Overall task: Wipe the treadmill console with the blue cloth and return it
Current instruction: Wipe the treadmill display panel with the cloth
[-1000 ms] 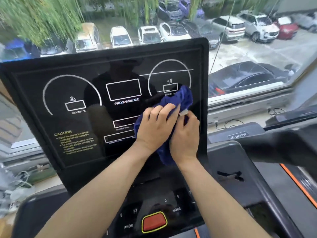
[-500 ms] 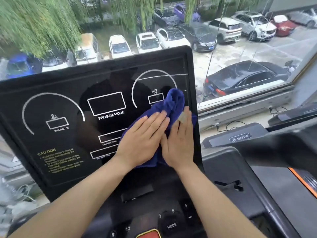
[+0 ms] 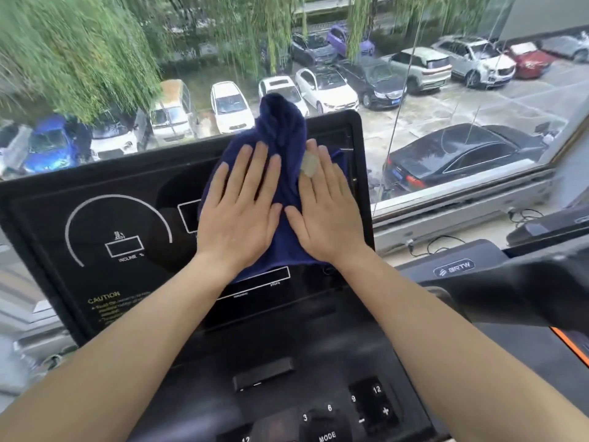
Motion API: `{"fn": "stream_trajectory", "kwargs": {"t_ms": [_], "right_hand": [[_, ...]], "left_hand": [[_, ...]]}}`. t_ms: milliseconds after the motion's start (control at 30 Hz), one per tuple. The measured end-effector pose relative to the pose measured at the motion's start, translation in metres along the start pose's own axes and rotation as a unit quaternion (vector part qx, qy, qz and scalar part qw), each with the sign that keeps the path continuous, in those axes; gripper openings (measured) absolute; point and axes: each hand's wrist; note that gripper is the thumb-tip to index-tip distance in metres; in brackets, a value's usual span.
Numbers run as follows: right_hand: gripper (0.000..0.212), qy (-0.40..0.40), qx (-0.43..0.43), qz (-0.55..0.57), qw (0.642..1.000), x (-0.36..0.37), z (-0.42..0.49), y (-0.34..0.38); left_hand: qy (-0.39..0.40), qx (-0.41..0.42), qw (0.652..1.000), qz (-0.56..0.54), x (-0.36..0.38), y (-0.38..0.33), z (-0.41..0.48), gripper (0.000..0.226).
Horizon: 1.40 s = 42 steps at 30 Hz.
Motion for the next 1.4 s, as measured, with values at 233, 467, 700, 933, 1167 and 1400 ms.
{"fn": "stream_trajectory", "kwargs": {"t_ms": [233,467,700,933,1167,1400], "right_hand": [[0.076,0.087,0.088,-0.038,0.992,0.031,-0.104,-0.028],[0.073,0.118,0.051,-0.041,0.991,0.040,-0.133,-0.014],[0.076,0.037,0.016,-0.026,0.999,0.002,0.009,0.037],[0.070,0.017,-0.083,-0.047,0.995,0.011,0.059,0.146],[0.072,0.038,-0.145,-0.060,0.987,0.032,0.069,0.235],[0.077,0.108,-0.242,-0.084,0.961,0.067,-0.041,0.226]], "left_hand": [[0.032,0.090,0.995,-0.020,0.032,-0.079,-0.043,0.068],[0.041,0.168,0.985,-0.003,0.048,-0.069,-0.082,0.068],[-0.023,0.030,0.999,-0.010,0.007,0.022,-0.023,0.058],[-0.037,-0.056,0.998,-0.014,-0.015,0.124,-0.070,0.057],[-0.036,-0.156,0.987,0.007,-0.007,0.183,-0.137,0.059],[0.070,-0.159,0.985,-0.019,0.024,0.117,-0.244,0.069]]}}
Point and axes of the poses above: each hand's wrist, its own z-axis towards the middle knuckle, its own x-axis out of the palm, y = z × x, and after that the axes turned 4 degrees about y, right-handed
